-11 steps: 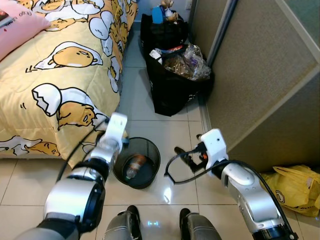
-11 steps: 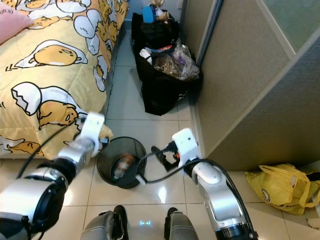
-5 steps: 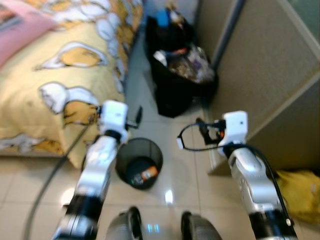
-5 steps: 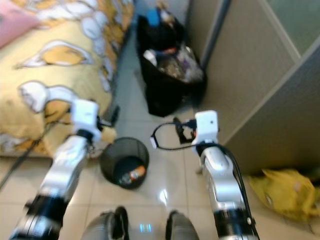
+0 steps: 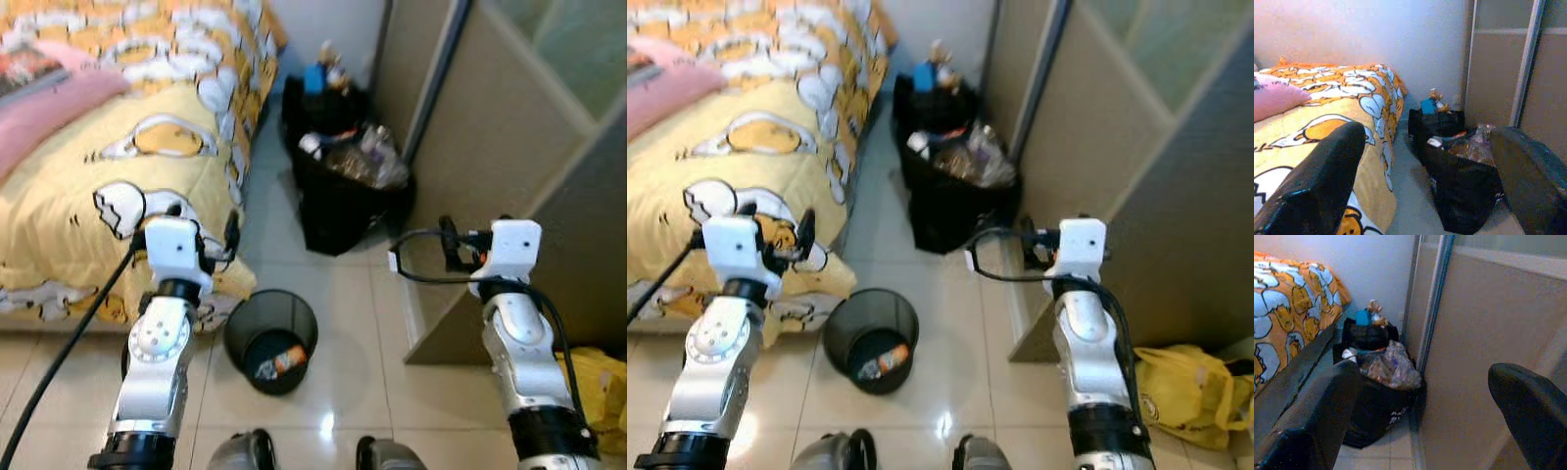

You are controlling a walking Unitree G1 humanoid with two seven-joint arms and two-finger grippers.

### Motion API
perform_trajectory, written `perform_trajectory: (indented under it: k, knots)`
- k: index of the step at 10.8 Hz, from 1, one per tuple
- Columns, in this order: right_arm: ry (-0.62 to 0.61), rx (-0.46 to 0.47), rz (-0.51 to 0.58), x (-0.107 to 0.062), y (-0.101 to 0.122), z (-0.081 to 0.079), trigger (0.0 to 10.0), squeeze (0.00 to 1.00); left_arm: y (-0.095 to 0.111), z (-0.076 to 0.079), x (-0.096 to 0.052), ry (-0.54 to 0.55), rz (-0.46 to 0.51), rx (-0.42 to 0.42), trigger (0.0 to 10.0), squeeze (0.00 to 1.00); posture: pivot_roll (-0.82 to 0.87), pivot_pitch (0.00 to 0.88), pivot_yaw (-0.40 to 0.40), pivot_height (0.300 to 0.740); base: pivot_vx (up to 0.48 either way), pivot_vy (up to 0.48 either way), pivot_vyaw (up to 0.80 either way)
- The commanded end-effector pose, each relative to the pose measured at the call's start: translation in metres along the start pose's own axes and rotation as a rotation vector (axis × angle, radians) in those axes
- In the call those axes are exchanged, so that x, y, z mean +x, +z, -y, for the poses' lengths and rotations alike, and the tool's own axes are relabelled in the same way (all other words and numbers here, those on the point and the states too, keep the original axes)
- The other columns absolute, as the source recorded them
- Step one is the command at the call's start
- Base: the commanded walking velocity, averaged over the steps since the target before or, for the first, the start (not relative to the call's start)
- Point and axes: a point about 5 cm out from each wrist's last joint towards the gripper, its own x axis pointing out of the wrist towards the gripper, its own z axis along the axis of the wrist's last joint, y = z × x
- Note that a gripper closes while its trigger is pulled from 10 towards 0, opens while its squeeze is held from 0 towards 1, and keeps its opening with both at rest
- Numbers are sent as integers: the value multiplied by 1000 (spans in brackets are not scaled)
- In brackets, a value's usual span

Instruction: Clean up the room

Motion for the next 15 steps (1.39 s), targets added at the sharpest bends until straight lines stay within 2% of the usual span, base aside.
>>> perform_trajectory:
  k: [1, 3, 5, 8, 10, 12, 14, 15]
  knots:
    - [3, 23, -33, 1, -6, -3, 10000, 0, 0, 4, 3, -9, -11, 9, 10000, 0, -157, 27, 4, 740, 0, 0, 0]
    - [88, 54, -80, 1, -12, -18, 10000, 0, -1, 8, 5, -29, -24, 0, 10000, 0, -162, 40, 5, 740, -137, 129, 0]
    - [105, 74, -90, 2, -14, -21, 10000, 0, -3, 7, 4, -39, -57, -16, 10000, 0, -161, 47, 7, 740, -321, 360, 0]
    - [113, 57, -103, 5, -15, -22, 10000, 0, -8, 6, 7, -44, -101, -39, 10000, 0, -163, 50, 7, 740, -313, 369, 0]
    - [122, 53, -127, 6, -18, -23, 10000, 0, -16, 3, 14, -25, -152, -50, 10000, 0, -165, 50, 6, 740, 0, 420, -400]
    - [143, 42, -135, 6, -20, -26, 10000, 0, -21, -2, 21, -1, -184, 34, 10000, 0, -165, 50, 6, 740, 0, 231, 0]
    - [155, 44, -137, 7, -20, -27, 10000, 0, -17, 1, 30, -4, -168, 14, 10000, 0, -171, 51, 3, 740, 0, 0, 0]
    - [162, 46, -141, 7, -20, -29, 10000, 0, -17, 3, 31, -8, -164, 30, 10000, 0, -171, 51, 3, 740, 0, 0, 0]
